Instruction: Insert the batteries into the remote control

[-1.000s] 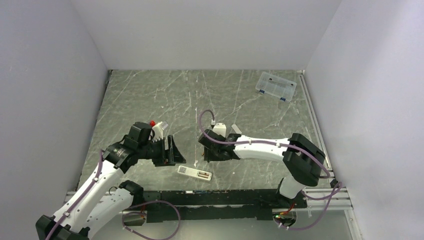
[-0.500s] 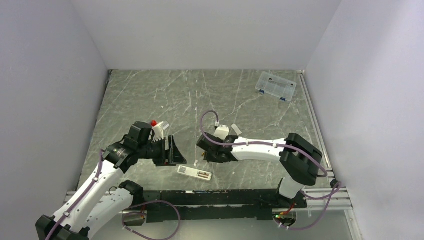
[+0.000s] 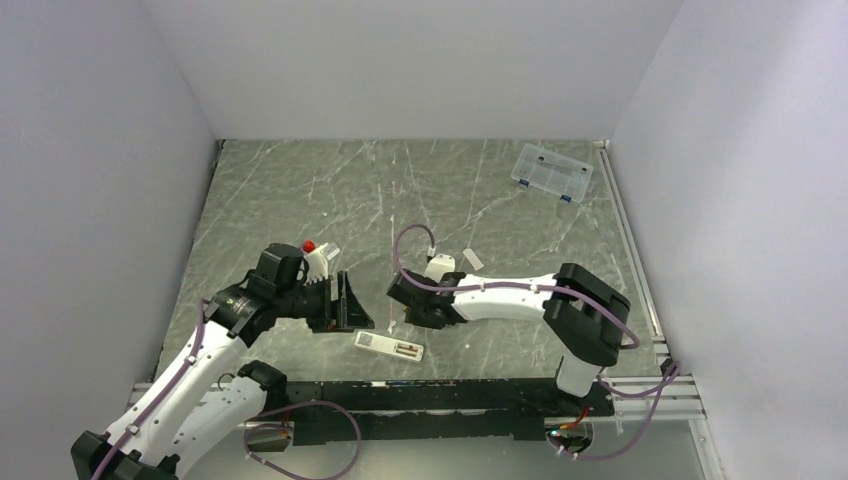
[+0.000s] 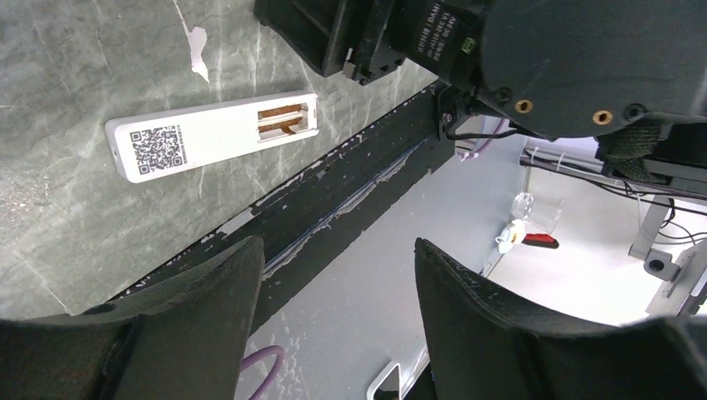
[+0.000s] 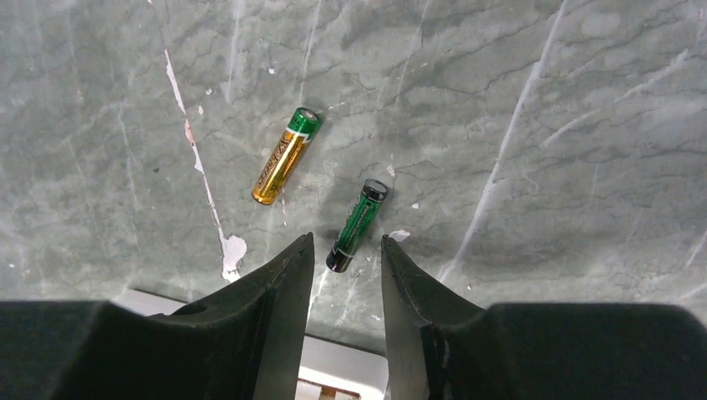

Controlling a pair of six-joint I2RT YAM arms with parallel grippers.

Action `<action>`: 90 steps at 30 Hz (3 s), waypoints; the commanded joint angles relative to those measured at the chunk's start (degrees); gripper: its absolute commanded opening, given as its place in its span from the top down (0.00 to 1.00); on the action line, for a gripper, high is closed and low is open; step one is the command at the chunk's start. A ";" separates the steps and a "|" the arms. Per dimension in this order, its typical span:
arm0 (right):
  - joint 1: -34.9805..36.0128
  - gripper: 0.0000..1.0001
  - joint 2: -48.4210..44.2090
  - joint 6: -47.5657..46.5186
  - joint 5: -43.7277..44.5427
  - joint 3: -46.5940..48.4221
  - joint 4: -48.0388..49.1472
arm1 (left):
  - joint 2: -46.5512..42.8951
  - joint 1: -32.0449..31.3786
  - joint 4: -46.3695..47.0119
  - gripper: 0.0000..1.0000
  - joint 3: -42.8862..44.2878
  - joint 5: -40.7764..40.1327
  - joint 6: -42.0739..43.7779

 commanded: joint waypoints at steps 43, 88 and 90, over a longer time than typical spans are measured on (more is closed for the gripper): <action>2.72 1.00 -2.04 -24.01 1.92 0.97 -0.35 | 2.19 -0.22 0.86 0.29 -2.08 -5.58 -4.11; 2.96 1.00 -17.57 -62.93 -23.65 -2.36 -4.23 | 21.92 -3.25 20.30 0.47 -12.75 -13.85 -8.57; 2.94 1.00 -16.84 -63.85 -24.03 -2.09 -4.66 | 22.15 -3.81 21.05 0.49 -12.94 -13.77 -8.92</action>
